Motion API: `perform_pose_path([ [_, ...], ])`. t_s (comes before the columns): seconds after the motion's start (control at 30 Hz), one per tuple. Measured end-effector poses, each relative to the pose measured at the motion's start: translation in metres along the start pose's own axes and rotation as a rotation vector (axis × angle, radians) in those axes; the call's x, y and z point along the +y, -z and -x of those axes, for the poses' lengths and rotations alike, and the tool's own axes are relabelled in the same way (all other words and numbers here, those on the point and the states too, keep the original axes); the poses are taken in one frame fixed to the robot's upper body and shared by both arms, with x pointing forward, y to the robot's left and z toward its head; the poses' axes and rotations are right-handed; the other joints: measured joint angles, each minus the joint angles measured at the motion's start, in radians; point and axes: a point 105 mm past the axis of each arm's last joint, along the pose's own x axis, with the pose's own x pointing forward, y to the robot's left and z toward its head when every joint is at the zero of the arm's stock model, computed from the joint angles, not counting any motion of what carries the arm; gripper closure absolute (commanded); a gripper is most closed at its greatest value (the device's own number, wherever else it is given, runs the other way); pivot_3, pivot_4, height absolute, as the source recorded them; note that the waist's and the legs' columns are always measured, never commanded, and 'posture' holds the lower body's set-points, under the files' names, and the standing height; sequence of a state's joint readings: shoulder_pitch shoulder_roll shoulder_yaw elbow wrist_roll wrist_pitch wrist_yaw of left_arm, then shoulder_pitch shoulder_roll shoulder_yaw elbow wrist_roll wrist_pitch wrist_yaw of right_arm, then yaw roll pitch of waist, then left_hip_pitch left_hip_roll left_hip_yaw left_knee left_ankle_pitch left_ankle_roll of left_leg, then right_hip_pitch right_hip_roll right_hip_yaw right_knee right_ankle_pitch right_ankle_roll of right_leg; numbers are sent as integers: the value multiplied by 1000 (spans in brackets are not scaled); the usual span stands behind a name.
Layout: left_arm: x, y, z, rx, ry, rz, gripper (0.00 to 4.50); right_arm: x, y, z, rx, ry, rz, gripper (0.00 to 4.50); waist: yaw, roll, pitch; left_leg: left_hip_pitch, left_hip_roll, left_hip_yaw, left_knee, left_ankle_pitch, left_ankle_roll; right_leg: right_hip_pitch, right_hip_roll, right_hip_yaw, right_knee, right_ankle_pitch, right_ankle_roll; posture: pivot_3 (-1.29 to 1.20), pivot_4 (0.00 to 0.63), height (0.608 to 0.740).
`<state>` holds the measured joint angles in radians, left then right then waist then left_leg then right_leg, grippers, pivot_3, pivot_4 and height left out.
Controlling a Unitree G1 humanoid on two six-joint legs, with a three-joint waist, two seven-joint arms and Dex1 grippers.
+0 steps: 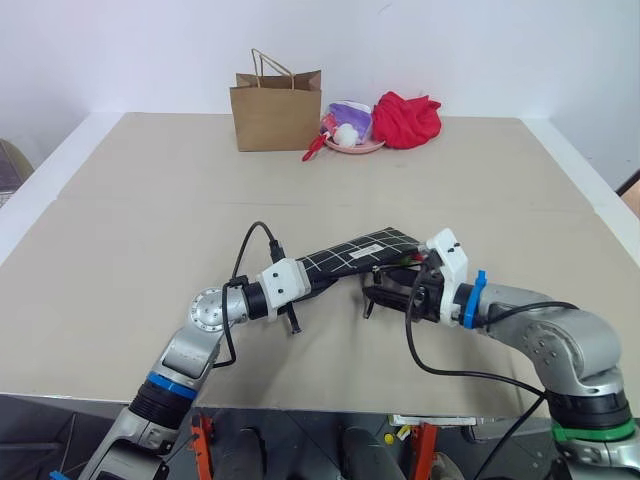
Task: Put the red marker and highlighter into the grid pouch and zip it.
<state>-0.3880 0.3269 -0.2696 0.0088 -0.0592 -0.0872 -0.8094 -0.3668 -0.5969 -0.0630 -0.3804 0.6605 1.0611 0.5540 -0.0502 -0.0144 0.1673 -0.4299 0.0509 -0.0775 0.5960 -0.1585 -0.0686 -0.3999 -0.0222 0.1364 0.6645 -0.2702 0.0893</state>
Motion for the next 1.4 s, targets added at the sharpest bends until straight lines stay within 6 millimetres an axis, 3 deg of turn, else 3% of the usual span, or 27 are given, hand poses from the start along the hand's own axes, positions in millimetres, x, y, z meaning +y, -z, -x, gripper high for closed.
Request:
perform_pose_path([
  [0.13, 0, 0, 0, 3, -5, 3, 4500, 1, 4, -6, 11, 13, -13, 4399, 0, 0, 0, 0, 0, 0, 0, 0, 0, 0, 0, 0, 0, 0, 0, 0, 150, 740],
  [0.17, 1, 1, 0, 4, -5, 4, 4500, 0, 4, -6, 12, 21, -13, 4476, 0, 0, 0, 0, 0, 0, 0, 0, 0, 0, 0, 0, 0, 0, 0, 0, 150, 740],
  [0.57, 1, 1, 1, 8, -8, 2, 4500, -9, 2, 4, 22, 61, 14, 4476, 0, 0, 0, 0, 0, 0, 0, 0, 0, 0, 0, 0, 0, 0, 0, 0, 150, 740],
  [1.0, 3, 2, 4, 15, -9, 1, 4500, -56, 12, 51, 39, 285, 1, 4476, 2, 0, 0, 0, 0, 0, 0, 0, 0, 0, 0, 0, 0, 0, 0, 0, 150, 740],
  [1.4, -1, -1, 1, 3, 2, -2, 4500, -78, 14, 66, -6, 440, 30, 4476, 1, 0, 0, 0, 0, 0, 0, 0, 0, 0, 0, 0, 0, 0, 0, 0, 150, 740],
])
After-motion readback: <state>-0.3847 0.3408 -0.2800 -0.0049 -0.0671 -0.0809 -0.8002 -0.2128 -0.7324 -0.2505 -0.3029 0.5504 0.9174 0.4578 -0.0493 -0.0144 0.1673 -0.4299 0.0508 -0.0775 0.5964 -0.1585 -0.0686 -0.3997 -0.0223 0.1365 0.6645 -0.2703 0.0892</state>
